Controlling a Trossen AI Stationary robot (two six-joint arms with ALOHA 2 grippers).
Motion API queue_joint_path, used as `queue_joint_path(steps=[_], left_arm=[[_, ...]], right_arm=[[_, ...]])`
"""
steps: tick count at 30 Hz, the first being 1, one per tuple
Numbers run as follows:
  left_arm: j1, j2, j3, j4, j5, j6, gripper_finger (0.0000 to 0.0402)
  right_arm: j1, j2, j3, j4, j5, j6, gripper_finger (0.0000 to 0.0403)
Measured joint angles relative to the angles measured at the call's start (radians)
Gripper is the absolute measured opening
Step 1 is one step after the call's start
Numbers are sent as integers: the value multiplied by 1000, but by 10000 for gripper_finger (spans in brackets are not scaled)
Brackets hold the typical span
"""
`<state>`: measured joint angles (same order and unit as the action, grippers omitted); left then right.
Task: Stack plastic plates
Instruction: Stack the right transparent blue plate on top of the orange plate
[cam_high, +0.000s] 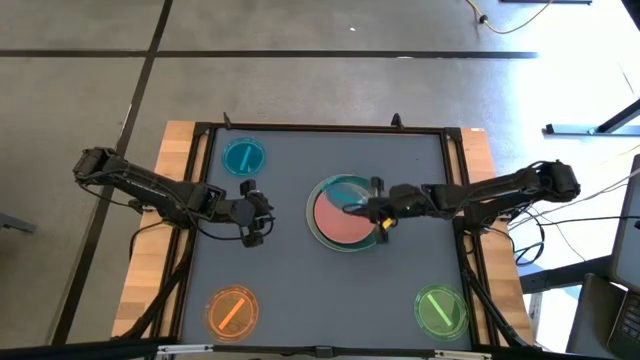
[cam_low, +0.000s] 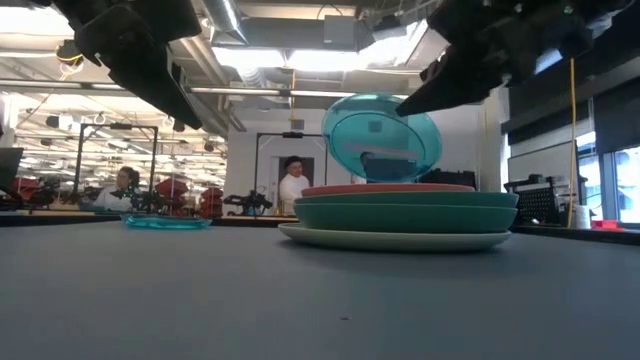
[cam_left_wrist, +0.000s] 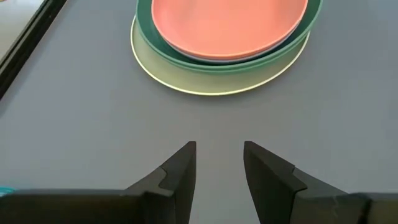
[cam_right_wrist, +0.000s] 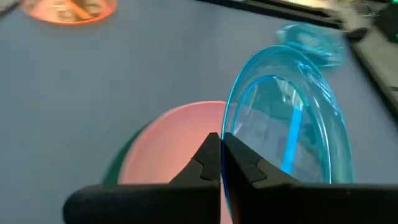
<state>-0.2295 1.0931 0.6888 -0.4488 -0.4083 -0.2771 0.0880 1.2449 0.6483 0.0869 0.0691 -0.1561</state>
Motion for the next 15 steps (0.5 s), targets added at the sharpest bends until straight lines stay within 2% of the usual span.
queue_joint_path(steps=[9, 12, 15], left_arm=[[13, 0, 0, 49, 1, 83, 127], [25, 0, 0, 56, 1, 110, 127], [43, 0, 0, 56, 2, 131, 127]], right_arm=[[24, 62, 0, 35, -96, 106, 1], [24, 111, 0, 36, -74, 125, 1], [24, 150, 0, 69, -8, 156, 1]])
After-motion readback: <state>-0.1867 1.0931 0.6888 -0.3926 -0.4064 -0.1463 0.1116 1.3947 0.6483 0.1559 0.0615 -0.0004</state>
